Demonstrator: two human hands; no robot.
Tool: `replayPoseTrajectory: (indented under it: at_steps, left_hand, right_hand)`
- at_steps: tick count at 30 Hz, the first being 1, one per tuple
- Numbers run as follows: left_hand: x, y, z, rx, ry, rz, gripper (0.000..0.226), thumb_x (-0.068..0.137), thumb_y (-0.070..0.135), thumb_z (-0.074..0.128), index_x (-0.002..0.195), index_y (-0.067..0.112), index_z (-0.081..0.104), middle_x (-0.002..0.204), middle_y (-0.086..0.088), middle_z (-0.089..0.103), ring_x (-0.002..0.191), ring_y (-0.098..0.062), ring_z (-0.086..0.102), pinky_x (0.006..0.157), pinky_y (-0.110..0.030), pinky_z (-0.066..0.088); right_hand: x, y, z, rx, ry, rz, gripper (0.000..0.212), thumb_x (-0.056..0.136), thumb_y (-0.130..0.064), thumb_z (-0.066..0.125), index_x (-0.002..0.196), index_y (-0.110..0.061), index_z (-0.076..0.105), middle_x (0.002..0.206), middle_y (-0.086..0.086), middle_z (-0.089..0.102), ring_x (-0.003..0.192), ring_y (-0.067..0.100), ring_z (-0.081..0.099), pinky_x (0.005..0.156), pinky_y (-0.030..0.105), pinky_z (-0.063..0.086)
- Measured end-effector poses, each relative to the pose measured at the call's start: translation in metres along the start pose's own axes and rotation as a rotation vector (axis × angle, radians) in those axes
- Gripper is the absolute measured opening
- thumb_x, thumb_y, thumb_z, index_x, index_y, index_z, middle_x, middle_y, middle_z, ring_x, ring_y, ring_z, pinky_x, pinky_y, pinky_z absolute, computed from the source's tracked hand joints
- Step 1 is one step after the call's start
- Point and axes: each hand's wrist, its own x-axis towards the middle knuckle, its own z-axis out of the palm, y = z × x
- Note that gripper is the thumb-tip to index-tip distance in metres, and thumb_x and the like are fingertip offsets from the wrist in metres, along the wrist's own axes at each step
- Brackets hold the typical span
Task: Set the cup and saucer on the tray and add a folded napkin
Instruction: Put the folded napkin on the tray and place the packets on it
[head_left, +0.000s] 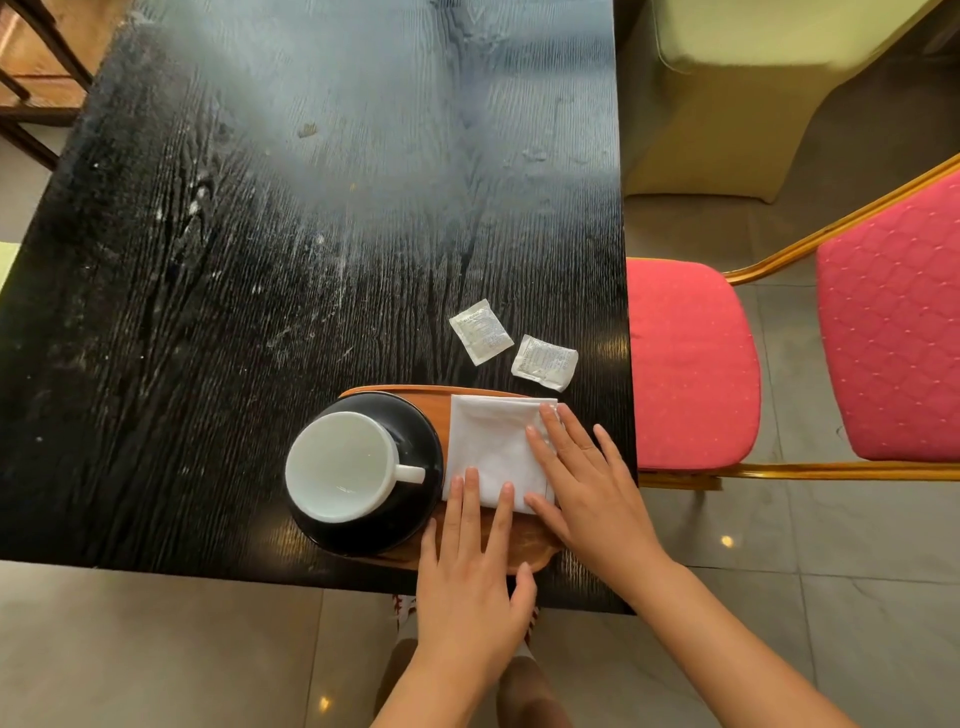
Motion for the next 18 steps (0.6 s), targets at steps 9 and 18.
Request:
replayPoseTrajectory:
  at_steps: [9,18]
  left_hand:
    - [0.006,0.001,-0.008,0.072,-0.037,0.019,0.066,0.075,0.038,0.036,0.138,0.018,0.042,0.144,-0.019,0.041,0.133,-0.031,0.039,0.086,-0.045,0.051]
    - [0.056,-0.007,-0.093,-0.170,0.329,0.245,0.036,0.080,0.028,0.046,0.109,0.013,0.060,0.102,-0.004,0.064,0.091,-0.020,0.060,0.070,-0.031,0.051]
  right_hand:
    - [0.001,0.000,-0.006,0.011,-0.029,0.000,0.062,0.087,-0.044,0.038,0.140,-0.013,0.035,0.152,0.008,0.026,0.141,0.020,0.014,0.110,0.046,0.016]
    - [0.032,0.002,-0.052,0.275,0.361,0.141,0.033,0.083,-0.028,0.051,0.109,-0.011,0.062,0.109,0.009,0.061,0.105,0.024,0.052,0.090,0.038,0.038]
